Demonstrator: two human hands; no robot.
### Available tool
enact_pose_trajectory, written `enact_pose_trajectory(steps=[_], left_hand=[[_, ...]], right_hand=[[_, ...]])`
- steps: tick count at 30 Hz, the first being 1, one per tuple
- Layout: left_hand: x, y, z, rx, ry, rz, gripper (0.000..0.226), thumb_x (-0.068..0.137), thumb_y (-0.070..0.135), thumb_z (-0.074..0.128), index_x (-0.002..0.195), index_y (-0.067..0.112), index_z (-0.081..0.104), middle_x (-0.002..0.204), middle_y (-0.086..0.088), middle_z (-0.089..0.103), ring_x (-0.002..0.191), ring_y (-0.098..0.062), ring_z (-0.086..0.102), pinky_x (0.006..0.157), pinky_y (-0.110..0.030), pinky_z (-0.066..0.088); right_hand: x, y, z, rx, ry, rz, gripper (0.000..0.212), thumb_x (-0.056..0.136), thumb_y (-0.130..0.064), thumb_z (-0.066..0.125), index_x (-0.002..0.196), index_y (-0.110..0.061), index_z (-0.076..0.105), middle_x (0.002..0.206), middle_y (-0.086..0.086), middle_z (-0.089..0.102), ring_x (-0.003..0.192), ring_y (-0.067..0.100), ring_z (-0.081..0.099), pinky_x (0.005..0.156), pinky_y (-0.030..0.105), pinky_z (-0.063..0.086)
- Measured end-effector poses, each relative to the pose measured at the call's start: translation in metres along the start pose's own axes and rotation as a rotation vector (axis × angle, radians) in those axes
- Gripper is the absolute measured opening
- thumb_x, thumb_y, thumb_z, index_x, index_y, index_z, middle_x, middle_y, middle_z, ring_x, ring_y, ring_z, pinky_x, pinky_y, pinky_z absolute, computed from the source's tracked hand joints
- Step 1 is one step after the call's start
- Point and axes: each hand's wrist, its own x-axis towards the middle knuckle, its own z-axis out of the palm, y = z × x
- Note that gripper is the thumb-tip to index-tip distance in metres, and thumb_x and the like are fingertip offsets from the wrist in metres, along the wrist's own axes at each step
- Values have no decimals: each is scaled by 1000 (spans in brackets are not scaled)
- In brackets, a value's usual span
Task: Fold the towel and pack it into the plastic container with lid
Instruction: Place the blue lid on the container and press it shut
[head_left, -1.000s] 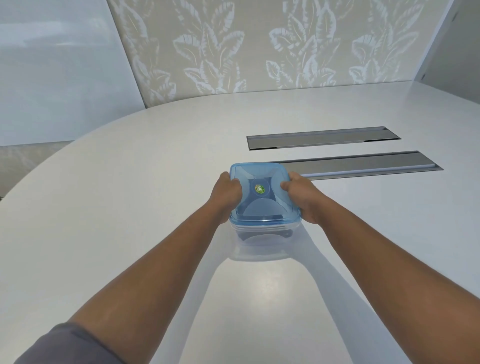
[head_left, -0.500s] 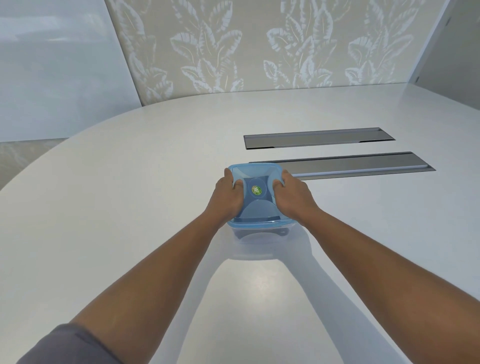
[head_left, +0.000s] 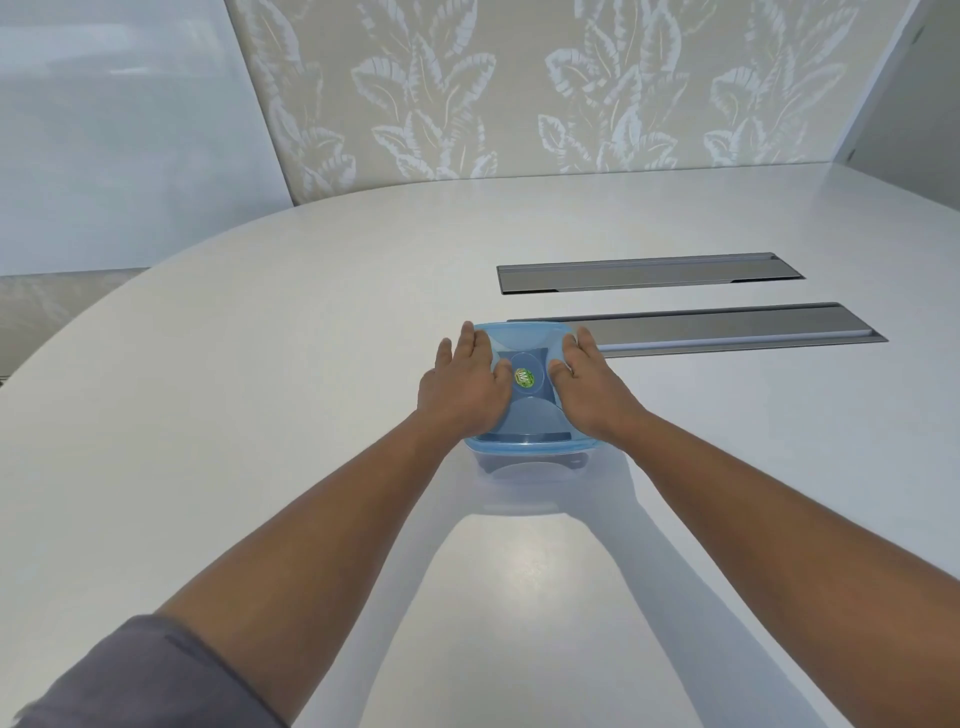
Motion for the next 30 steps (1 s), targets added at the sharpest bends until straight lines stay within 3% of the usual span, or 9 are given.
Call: enact_pose_trajectory(steps=[3,6,8,10,11,14,17,23,30], left_hand=[[2,0,-1,155,-5,53,67,105,52,19,164,25,3,173,-2,-4,157,-30,-11,126,-51,8],[10,4,-5,265,12,136,71,102,52,22,161,13,20,172,-7,6,158,-27,-8,127,-47,3],[16,8,-10,259,22,168,65,100,48,28,150,7,37,165,-12,28,154,-28,17,123,-44,17],[21,12,-11,188,66,170,48,99,41,35,130,7,49,142,-11,52,133,-28,42,108,-40,35],[23,12,-10,154,84,168,44,100,39,36,128,7,50,136,-9,54,127,-27,44,103,-40,37],[26,7,-1,131,50,162,56,106,44,28,154,16,34,161,-9,34,148,-30,26,119,-44,26],[26,4,2,192,-2,183,58,107,45,16,164,33,9,172,-2,-4,158,-30,-9,126,-49,1],[51,-9,12,157,-32,234,81,86,59,-2,161,35,20,171,2,17,158,-26,3,126,-50,9],[44,-5,6,-34,0,153,64,100,56,27,159,32,32,170,1,21,157,-22,5,128,-39,3]], right_hand=[[5,-5,-5,-136,-30,-32,62,108,-34,28,160,-4,14,172,6,-1,152,26,24,113,41,33],[13,-11,-13,-253,5,-22,53,101,-38,34,144,-7,37,156,8,33,123,32,49,91,44,44],[17,-16,-14,-283,22,-22,52,99,-40,34,143,-12,37,146,8,39,115,33,53,86,44,45],[19,-17,-10,-268,-5,-25,61,101,-43,30,158,-23,21,158,8,25,130,35,46,98,49,45],[20,-16,-7,-259,-14,-22,65,101,-45,28,162,-27,13,165,5,15,140,34,37,105,52,42],[22,-13,-5,-300,-22,-33,67,103,-50,24,163,-27,6,172,-1,-4,157,28,3,120,57,24],[23,-14,-5,-353,-25,-48,68,103,-48,22,164,-22,7,173,0,-3,158,27,-1,122,55,18],[29,-12,-6,-191,-53,-27,71,102,-49,31,163,-20,13,172,-3,-2,155,27,20,117,48,29],[29,-9,-4,-30,-25,-48,69,105,-45,35,163,-16,13,172,-2,-1,155,22,18,119,43,25]])
